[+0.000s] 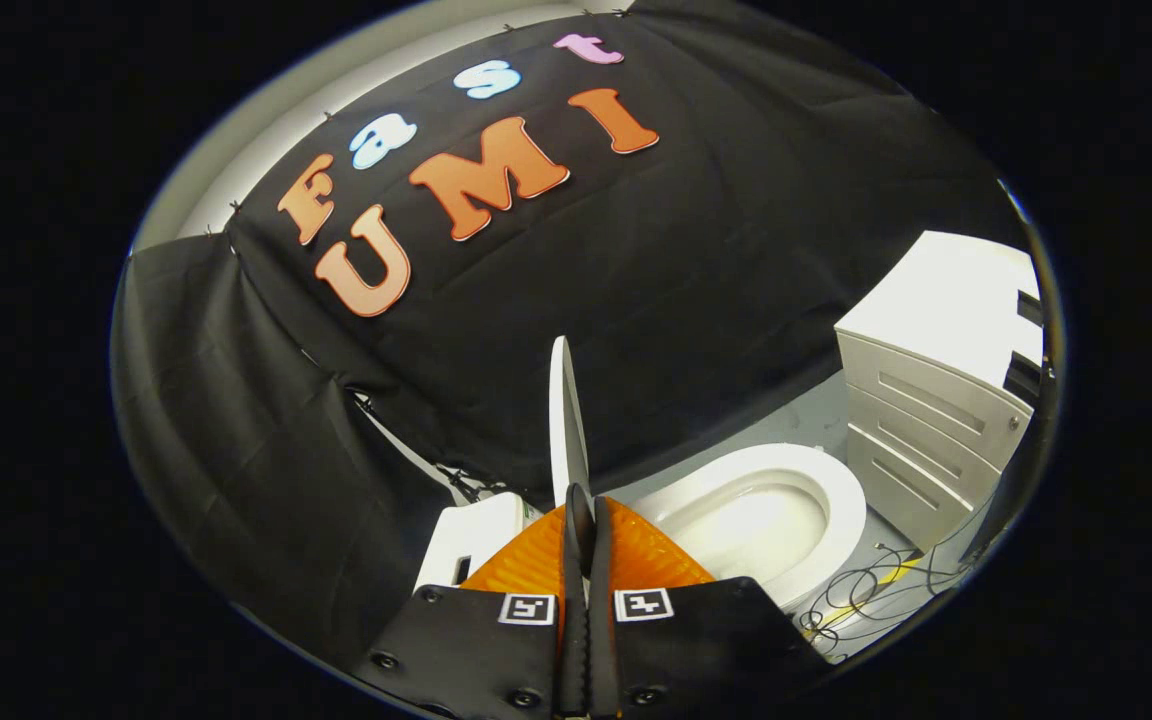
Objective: Open the toilet lid.
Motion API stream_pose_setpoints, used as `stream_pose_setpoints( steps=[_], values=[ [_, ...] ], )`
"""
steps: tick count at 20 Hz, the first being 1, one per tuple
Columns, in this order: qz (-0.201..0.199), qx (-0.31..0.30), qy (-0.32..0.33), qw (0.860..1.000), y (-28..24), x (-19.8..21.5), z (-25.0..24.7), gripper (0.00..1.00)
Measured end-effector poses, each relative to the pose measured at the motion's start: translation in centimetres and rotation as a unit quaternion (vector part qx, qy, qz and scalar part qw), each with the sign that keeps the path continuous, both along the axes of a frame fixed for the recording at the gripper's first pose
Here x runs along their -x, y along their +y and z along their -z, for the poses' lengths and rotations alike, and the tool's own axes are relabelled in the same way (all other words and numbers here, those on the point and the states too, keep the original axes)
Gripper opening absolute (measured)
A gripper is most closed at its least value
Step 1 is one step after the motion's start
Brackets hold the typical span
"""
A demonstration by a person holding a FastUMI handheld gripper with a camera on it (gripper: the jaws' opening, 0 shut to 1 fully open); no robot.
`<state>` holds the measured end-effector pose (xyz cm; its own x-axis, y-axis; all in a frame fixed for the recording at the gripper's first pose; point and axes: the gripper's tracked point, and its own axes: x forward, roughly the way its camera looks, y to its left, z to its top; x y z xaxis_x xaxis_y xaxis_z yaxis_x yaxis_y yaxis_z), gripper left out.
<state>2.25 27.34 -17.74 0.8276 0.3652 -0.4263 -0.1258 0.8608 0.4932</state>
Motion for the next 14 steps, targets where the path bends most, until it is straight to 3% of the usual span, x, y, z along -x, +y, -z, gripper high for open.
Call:
stream_pose_setpoints(
  steps=[14],
  values=[
    [-0.058,0.055,-0.03,0.996,9.2,2.7,-2.8,0.08]
  ],
)
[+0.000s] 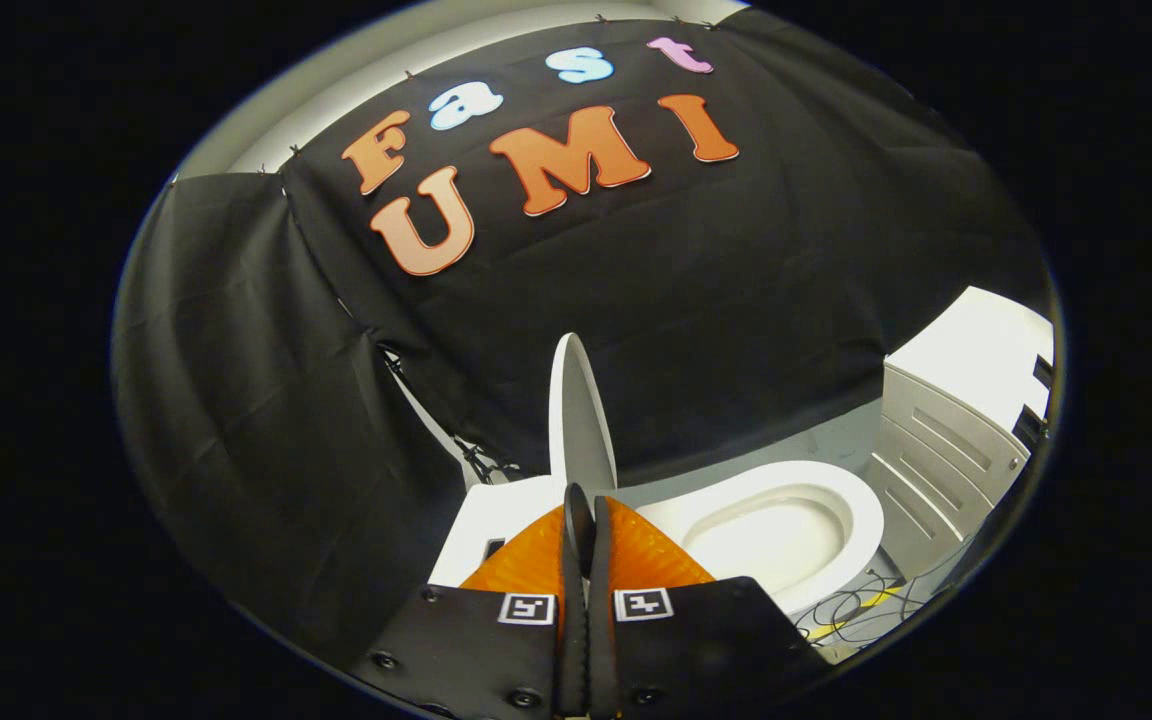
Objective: Open the toilet lid.
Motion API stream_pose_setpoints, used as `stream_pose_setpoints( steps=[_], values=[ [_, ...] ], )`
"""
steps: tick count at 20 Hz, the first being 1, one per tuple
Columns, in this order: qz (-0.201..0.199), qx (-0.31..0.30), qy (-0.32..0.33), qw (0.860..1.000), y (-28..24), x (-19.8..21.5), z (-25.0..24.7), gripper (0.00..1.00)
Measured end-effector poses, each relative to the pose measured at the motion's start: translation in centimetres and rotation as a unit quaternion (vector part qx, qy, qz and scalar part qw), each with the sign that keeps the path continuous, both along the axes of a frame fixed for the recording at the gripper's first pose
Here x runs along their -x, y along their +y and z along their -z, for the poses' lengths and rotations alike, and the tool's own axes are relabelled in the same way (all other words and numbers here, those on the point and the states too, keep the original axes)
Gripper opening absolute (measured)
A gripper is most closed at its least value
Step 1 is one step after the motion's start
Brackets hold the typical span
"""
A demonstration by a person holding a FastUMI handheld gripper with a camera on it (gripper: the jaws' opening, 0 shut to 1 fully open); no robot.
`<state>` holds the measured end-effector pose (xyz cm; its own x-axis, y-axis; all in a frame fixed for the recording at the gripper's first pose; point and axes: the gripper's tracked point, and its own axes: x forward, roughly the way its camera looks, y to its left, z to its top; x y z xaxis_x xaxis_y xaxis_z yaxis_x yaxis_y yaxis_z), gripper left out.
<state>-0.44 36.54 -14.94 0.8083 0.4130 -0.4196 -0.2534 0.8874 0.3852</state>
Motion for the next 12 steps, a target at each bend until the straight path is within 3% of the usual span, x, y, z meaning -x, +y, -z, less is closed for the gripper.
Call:
stream_pose_setpoints(
  steps=[12],
  values=[
    [-0.052,0.057,-0.027,0.997,7.1,2.6,-0.2,0.08]
  ],
)
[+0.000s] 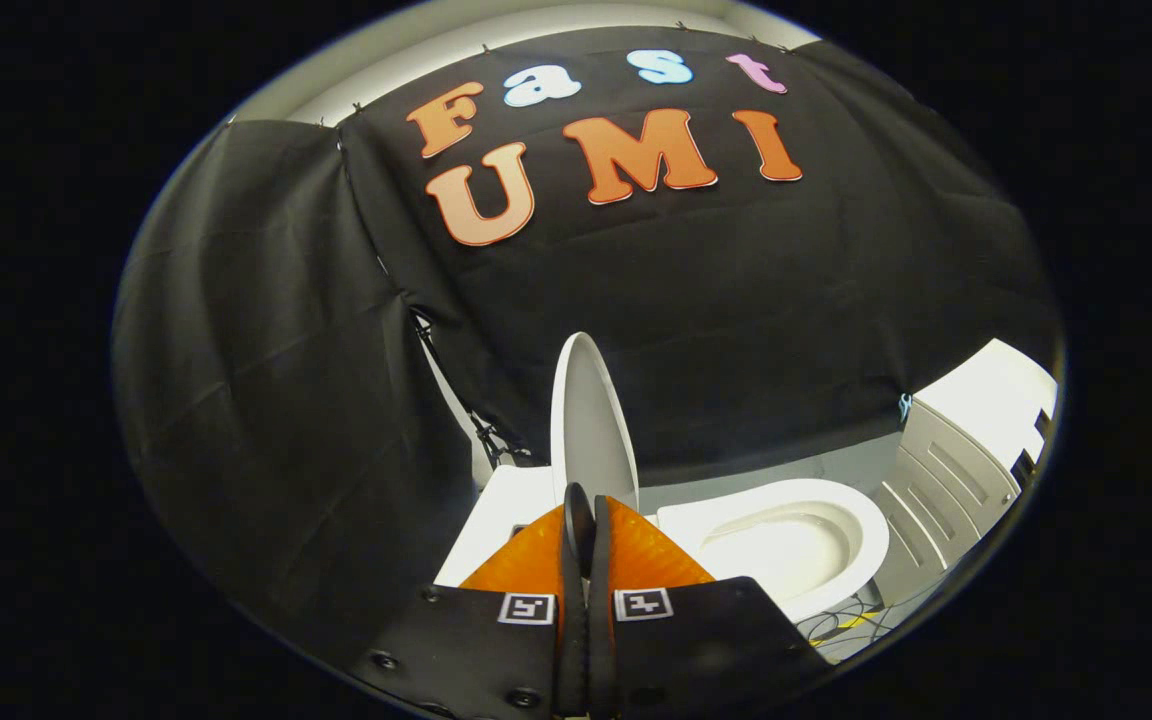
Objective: Open the toilet lid.
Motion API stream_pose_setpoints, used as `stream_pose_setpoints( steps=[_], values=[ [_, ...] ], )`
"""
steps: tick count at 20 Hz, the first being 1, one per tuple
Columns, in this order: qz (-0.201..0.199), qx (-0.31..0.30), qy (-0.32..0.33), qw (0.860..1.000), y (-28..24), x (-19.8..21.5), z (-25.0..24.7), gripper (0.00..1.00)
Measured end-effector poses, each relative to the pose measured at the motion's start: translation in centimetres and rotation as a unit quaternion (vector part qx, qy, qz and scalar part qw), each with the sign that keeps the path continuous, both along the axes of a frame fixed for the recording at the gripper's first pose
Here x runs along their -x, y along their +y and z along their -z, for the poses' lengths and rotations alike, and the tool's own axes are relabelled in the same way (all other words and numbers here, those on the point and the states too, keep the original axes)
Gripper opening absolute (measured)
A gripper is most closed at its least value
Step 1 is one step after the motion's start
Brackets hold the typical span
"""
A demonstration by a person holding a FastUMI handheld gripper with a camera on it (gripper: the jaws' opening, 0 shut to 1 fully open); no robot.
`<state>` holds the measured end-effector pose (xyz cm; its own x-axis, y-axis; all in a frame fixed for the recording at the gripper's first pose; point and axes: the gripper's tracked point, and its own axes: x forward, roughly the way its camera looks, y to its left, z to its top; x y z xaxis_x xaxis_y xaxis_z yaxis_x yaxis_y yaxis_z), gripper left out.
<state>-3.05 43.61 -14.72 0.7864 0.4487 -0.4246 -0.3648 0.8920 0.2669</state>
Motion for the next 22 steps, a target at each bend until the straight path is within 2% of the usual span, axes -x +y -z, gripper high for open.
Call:
stream_pose_setpoints(
  steps=[15,22],
  values=[
    [-0.042,0.084,-0.038,0.995,8.6,3.5,1.4,0.08],
    [-0.036,0.112,-0.055,0.992,10.4,4.1,1.7,0.08]
  ],
)
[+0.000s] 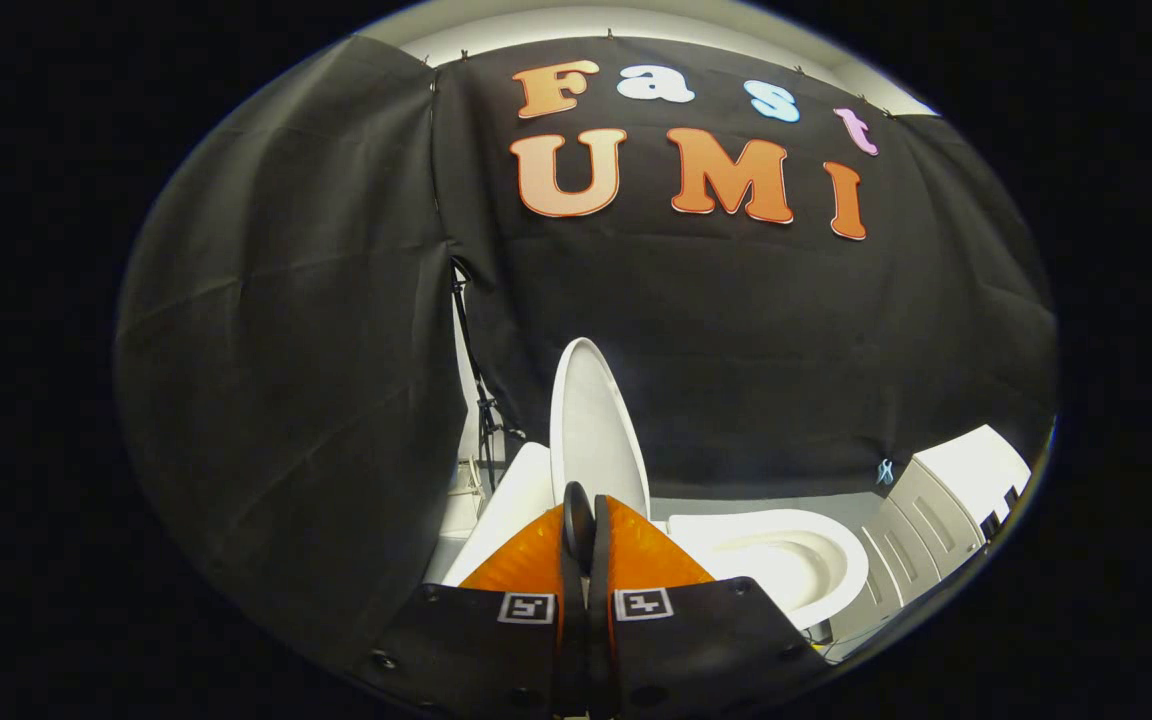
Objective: Open the toilet lid.
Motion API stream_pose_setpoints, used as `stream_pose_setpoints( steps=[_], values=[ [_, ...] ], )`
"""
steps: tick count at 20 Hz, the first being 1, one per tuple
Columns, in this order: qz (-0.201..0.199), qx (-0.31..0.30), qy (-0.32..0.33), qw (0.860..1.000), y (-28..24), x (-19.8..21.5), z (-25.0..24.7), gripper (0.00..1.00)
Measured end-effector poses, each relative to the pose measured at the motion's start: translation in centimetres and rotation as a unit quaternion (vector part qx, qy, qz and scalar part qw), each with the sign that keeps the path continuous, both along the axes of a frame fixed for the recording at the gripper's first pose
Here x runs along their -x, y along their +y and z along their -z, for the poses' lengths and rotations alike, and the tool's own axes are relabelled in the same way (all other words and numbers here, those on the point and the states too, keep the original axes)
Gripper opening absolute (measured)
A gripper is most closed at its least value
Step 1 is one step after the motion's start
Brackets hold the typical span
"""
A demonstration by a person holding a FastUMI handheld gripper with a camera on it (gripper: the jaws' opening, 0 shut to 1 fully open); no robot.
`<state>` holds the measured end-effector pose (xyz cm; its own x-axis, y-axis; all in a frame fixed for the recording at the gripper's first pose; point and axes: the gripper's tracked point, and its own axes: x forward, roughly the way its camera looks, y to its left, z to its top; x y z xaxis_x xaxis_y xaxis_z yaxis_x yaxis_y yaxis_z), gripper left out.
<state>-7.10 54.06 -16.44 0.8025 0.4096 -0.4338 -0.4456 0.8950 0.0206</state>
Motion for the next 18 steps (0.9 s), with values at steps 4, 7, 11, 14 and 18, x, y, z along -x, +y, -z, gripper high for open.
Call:
stream_pose_setpoints(
  steps=[4,7,11,14,18],
  values=[
    [0.007,0.001,-0.013,1.0,-0.7,-0.4,-0.3,0.09],
    [0.0,-0.017,-0.009,1.0,-0.6,-0.2,-0.8,0.27],
    [-0.012,-0.05,-0.023,0.998,-0.8,0.1,-3.2,0.52],
    [-0.03,-0.089,-0.03,0.995,-1.2,0.3,-5.3,0.76],
    [-0.027,-0.125,-0.052,0.99,-4.1,-0.6,-8.5,0.99]
  ],
)
